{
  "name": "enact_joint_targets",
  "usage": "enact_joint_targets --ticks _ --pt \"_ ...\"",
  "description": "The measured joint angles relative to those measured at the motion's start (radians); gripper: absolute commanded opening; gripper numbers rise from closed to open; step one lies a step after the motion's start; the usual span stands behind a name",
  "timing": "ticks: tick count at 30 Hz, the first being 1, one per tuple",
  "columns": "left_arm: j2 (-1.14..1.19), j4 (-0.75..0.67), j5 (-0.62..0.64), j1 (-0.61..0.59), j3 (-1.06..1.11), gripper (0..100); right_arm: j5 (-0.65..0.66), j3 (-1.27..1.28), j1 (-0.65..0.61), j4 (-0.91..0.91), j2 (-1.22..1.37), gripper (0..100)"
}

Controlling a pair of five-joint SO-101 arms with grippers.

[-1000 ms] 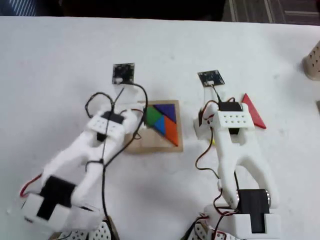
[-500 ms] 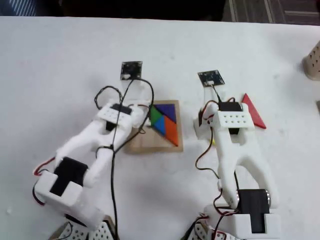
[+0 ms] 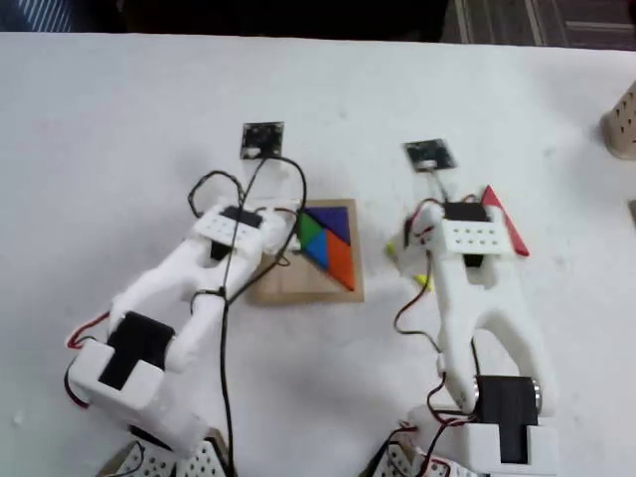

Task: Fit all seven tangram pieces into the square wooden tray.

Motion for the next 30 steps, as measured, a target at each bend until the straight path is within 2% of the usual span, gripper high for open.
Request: enact_joint_targets --ticks 5,9,11,14,20,30 --pt "0.002 0.000 0.000 -0.092 -0.023 2 0.000 -0.029 0.155 0.000 0.000 6.3" --pt "0.002 0.000 0.002 -0.157 -0.038 2 -0.002 -0.034 0.206 0.000 0.000 10.9" --pt "0.002 0.000 0.002 -0.170 -0.038 2 -0.005 -0.035 0.209 0.000 0.000 17.0" --pt "0.002 0.000 0.002 -0.183 -0.038 2 -0.075 -0.054 0.207 0.000 0.000 22.5" --pt "-0.051 0.000 0.000 -0.190 -0.002 2 -0.209 -0.130 0.201 0.000 0.031 22.0" --pt "-0.094 0.000 0.000 -0.213 0.029 2 -0.400 -0.433 0.178 -0.025 0.408 22.0"
